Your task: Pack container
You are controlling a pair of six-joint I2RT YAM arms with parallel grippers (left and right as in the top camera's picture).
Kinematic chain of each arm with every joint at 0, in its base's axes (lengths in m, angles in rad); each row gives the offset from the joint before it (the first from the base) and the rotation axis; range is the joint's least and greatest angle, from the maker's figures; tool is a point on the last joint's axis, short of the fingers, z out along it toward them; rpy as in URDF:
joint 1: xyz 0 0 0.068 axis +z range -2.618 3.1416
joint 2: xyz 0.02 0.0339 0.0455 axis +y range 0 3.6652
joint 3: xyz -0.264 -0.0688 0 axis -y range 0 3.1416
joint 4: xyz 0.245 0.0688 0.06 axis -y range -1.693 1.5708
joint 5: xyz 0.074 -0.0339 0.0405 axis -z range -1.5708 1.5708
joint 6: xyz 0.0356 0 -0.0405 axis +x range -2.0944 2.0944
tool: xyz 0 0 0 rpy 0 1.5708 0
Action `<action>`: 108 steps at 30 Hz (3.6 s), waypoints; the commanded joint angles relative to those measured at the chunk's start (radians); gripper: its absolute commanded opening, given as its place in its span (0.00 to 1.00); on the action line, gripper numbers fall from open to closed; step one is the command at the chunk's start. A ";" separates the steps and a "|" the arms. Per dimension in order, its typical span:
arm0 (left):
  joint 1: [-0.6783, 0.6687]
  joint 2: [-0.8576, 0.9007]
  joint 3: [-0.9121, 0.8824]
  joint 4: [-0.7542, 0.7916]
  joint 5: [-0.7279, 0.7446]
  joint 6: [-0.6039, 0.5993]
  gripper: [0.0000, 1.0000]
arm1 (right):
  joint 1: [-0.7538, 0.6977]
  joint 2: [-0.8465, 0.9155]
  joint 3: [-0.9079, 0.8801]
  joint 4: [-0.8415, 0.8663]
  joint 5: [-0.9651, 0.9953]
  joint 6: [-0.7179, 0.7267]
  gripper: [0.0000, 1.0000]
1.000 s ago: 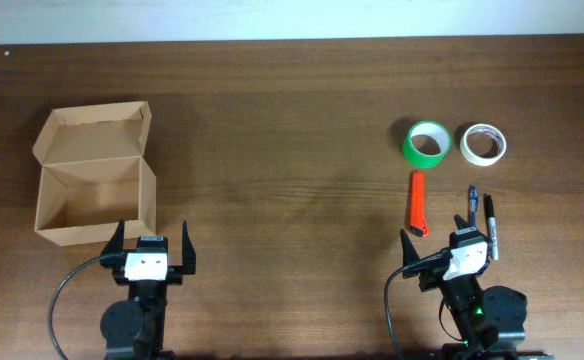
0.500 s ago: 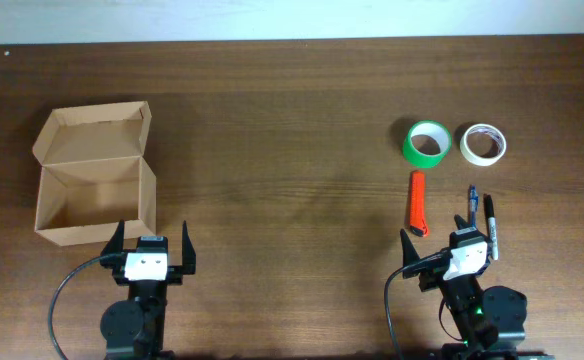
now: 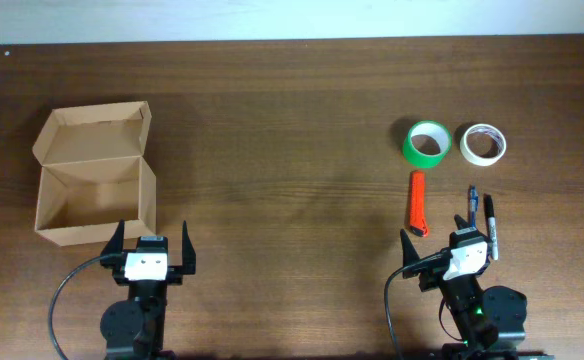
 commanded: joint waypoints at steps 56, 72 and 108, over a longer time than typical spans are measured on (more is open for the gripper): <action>0.008 1.015 1.207 -0.508 0.114 0.050 1.00 | -0.185 1.049 1.111 -0.452 -0.021 0.053 0.99; 0.034 1.304 1.450 -0.679 0.135 0.017 1.00 | -0.192 1.499 1.571 -0.832 -0.074 0.083 0.99; 0.130 1.859 1.450 -0.991 -0.004 -0.074 0.47 | -0.192 1.532 1.571 -0.855 0.010 0.110 0.99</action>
